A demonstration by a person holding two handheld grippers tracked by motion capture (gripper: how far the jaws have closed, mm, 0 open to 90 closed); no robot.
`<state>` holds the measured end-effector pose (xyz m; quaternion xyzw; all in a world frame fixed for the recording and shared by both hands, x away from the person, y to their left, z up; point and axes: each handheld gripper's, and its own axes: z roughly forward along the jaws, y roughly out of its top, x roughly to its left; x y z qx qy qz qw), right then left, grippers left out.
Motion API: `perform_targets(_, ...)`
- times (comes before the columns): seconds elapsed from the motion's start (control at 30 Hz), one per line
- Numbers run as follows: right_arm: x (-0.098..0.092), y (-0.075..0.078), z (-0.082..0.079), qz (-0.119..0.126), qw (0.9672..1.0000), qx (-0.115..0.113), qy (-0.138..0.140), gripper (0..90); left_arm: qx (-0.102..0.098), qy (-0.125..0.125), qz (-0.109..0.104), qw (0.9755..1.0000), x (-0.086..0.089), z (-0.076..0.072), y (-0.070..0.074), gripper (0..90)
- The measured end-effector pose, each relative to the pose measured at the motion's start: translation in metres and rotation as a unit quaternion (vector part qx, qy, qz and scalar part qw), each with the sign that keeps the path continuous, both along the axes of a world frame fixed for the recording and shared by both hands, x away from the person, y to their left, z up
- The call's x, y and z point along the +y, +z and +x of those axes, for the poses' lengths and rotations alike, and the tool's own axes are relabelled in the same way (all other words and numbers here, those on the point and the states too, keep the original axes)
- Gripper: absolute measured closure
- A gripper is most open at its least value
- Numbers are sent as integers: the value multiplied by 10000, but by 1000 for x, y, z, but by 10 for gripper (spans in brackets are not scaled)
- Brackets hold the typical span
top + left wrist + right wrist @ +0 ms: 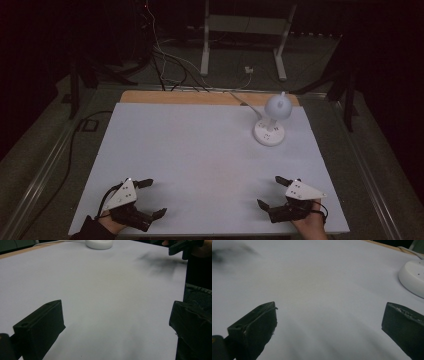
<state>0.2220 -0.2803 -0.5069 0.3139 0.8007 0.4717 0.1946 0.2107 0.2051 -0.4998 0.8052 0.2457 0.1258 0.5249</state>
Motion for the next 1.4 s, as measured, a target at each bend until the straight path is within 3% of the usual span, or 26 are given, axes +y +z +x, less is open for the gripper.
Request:
perform_targets(0.33, -2, 0, 3, 28, 9997, 234, 0, 0, -10, 1, 9, 10000, 0, 0, 0, 3)
perform_targets(0.77, 8, 1, -1, -204, 9990, 312, 243, 0, -16, 4, -25, 10000, 0, 0, 0, 3)
perform_targets(1.4, 25, 10, -6, -179, 9956, 712, 591, 0, -15, -34, -36, 10000, 0, -1, 1, 3)
